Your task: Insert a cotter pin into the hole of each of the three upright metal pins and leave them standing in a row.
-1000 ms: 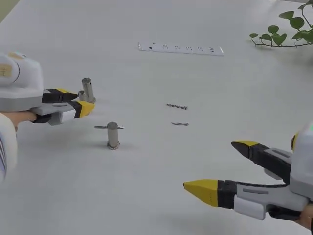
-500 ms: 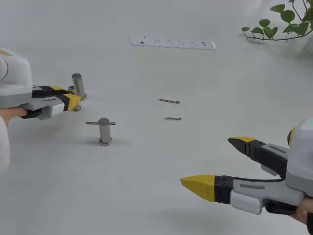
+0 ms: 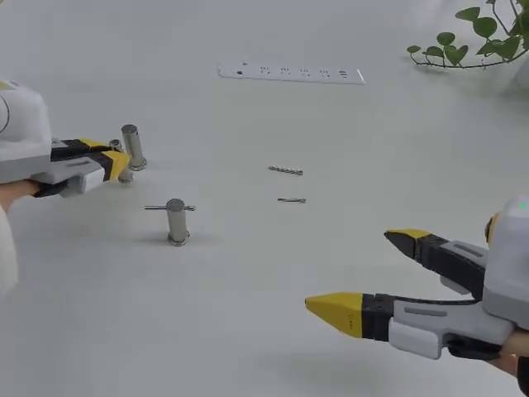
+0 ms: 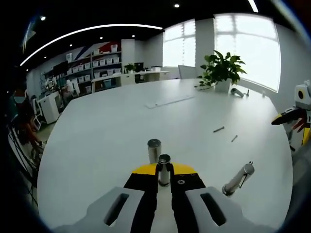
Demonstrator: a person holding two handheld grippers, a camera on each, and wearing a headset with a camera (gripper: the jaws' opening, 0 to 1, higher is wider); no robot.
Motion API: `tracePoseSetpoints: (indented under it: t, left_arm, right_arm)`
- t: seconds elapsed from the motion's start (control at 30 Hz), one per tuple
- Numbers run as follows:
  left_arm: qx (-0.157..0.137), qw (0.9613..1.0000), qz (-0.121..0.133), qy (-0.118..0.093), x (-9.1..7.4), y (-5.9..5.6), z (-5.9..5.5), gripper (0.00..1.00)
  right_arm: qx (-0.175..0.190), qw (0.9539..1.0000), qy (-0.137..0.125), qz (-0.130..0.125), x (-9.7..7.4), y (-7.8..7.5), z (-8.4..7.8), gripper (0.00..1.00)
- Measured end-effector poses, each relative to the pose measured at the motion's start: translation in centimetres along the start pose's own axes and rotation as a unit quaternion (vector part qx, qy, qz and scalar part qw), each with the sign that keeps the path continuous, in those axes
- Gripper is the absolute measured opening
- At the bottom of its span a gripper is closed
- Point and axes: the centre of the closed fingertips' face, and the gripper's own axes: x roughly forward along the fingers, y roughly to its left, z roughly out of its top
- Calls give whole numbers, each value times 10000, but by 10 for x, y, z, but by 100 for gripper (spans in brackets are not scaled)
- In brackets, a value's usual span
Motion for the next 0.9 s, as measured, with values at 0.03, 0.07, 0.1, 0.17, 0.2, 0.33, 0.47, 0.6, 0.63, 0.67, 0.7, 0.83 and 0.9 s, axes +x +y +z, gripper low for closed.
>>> tracePoseSetpoints:
  t: [0.03, 0.07, 0.1, 0.17, 0.2, 0.33, 0.47, 0.6, 0.63, 0.67, 0.7, 0.83, 0.9]
  left_arm:
    - [-25, 10000, 10, -43, -3, 0, 3, 5]
    - [-27, 10000, 24, -66, -6, 0, 5, 5]
    - [-35, 10000, 36, -76, -8, 0, 6, 5]
    - [-65, 9998, 107, -132, -18, -1, 12, 5]
    - [-79, 9997, 142, -173, -23, -2, 14, 5]
    - [-85, 9993, 213, -292, -44, -8, 21, 5]
    - [-87, 9988, 331, -362, -68, -15, 23, 5]
    - [-70, 9985, 374, -388, -87, -26, 25, 5]
    - [-79, 9984, 392, -392, -89, -28, 25, 5]
    - [-46, 9983, 412, -401, -92, -31, 25, 5]
    - [-33, 9983, 416, -397, -95, -33, 25, 5]
    - [-128, 9986, 363, -365, -101, -47, 23, 5]
    - [-132, 9986, 304, -408, -103, -56, 24, 5]
  right_arm:
    - [8, 10000, -15, 1, 0, 0, 1, 91]
    - [9, 10000, -19, 0, 0, 0, 1, 91]
    - [-4, 10000, -23, -3, -1, 0, 1, 91]
    - [-25, 10000, -21, -4, -1, 0, 2, 91]
    - [-33, 10000, -27, -4, -1, 0, 2, 91]
    - [-41, 10000, -88, 5, -2, 1, 5, 91]
    - [-52, 9999, -119, 21, -2, 1, 6, 91]
    - [-63, 9999, -143, 58, -2, 2, 7, 91]
    - [-69, 9998, -150, 64, -2, 2, 7, 91]
    - [-77, 9998, -155, 69, -2, 3, 7, 91]
    - [-82, 9998, -160, 79, -2, 3, 7, 91]
    - [-113, 9997, -180, 103, -2, 5, 8, 91]
    - [-133, 9997, -190, 115, -2, 5, 8, 91]
